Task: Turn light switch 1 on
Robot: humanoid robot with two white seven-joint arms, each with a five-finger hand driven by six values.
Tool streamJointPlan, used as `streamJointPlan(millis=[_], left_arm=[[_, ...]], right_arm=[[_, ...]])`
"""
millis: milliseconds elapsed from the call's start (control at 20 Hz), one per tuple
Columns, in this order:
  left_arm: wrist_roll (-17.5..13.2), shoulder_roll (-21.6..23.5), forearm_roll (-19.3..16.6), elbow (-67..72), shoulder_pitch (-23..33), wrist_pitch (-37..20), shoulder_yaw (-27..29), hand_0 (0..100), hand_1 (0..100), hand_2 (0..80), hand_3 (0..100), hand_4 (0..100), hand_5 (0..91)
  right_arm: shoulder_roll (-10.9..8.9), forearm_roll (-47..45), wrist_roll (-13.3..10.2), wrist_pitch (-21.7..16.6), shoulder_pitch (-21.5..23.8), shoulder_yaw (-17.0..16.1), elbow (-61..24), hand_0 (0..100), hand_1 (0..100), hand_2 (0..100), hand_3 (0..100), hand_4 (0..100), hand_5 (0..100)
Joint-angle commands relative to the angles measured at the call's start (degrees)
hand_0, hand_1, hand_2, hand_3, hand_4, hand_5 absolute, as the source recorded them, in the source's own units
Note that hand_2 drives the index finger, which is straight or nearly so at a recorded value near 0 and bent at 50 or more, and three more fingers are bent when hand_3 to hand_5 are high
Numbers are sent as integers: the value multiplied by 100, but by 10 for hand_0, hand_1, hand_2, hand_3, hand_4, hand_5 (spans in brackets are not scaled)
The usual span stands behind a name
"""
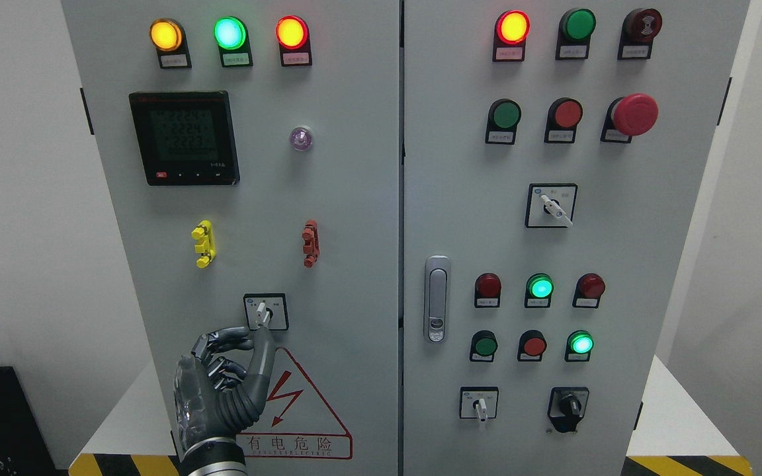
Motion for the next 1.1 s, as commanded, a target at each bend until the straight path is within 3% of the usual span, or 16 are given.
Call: streamJointPlan(millis=[0, 1052], left_arm=[[-2, 14, -2, 20, -31, 7, 20, 319, 633, 459, 619, 853, 780], [-29, 49, 16, 117, -190, 165, 20, 366, 648, 506, 702, 885, 806]], right_arm=[[0, -141, -4, 3, 0, 0, 0, 0, 0, 0, 0, 0, 0], [0, -141, -4, 3, 0, 0, 0, 0, 0, 0, 0, 0, 0]])
